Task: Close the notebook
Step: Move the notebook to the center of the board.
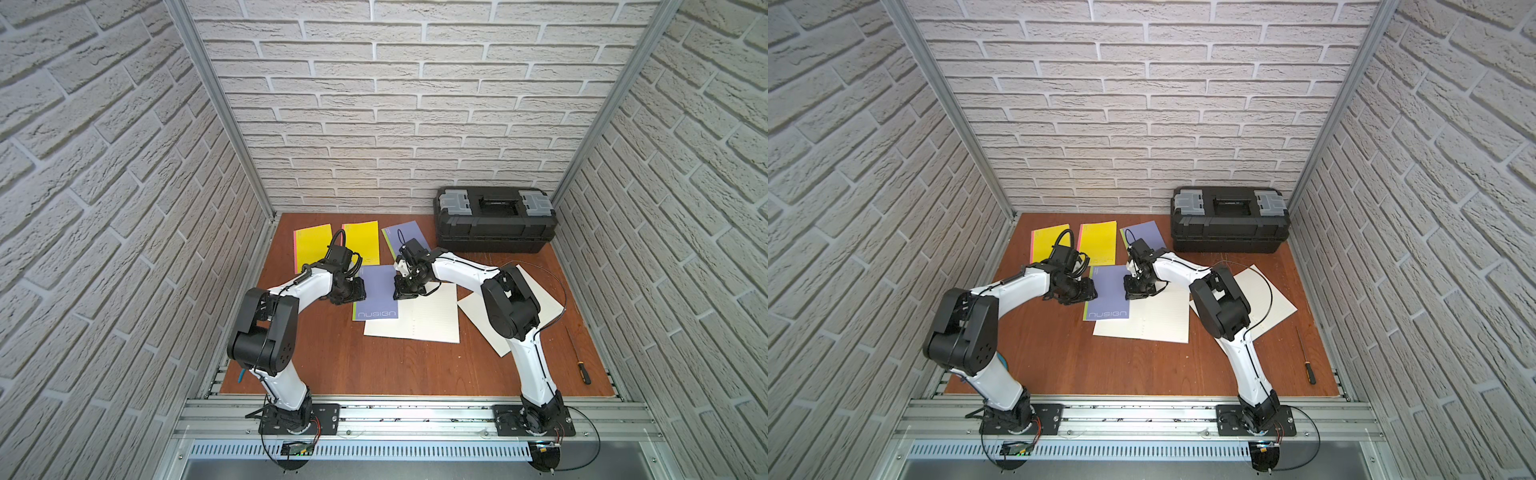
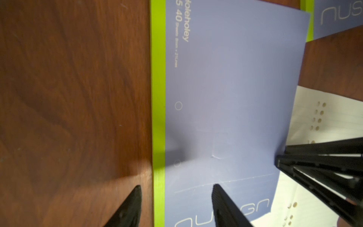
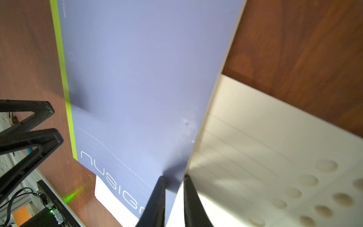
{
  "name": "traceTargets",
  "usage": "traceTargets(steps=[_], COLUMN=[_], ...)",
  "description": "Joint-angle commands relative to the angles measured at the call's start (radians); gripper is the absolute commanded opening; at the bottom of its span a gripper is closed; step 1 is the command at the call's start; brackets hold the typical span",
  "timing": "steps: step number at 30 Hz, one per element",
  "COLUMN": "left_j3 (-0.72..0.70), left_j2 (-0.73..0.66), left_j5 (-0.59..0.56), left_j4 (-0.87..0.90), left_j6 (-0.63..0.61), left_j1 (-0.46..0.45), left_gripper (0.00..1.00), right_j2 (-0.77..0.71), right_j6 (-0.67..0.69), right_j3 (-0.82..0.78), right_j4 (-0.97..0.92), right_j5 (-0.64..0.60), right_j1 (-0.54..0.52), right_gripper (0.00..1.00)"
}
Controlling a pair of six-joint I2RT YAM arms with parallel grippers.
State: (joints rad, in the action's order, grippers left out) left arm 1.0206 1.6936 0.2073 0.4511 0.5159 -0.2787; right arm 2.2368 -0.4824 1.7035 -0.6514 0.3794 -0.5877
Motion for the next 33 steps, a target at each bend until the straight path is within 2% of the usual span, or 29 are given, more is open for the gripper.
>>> traceTargets(steps=[1, 9, 20, 28, 33], left_j3=[-0.017, -0.075, -0.137, -0.144, -0.153], left_j2=[0.028, -0.021, -0.159, -0.176, -0.18], left_j5=[0.028, 0.046, -0.031, -0.051, -0.109], left_j4=[-0.031, -0.058, -0.006, 0.023, 0.072], left_j6=[-0.011, 0.022, 0.063, 0.075, 0.09], left_j1=[0.008, 0.004, 0.006, 0.024, 0.031], left_gripper=[0.57, 0.56, 0.56, 0.56, 0.56], right_j2=[0.035, 0.02, 0.0, 0.01, 0.013], right_j6=[0.007, 0.004, 0.004, 0.005, -0.002], right_j3=[0.0, -0.017, -0.016, 0.025, 0.028], right_j4=[-0.007, -0.001, 0.008, -0.003, -0.003], right_j5=[0.007, 0.008, 0.02, 0.03, 0.026], right_j1=[-0.026, -0.048, -0.087, -0.114, -0.121], right_gripper=[0.19, 0.19, 0.19, 0.18, 0.18])
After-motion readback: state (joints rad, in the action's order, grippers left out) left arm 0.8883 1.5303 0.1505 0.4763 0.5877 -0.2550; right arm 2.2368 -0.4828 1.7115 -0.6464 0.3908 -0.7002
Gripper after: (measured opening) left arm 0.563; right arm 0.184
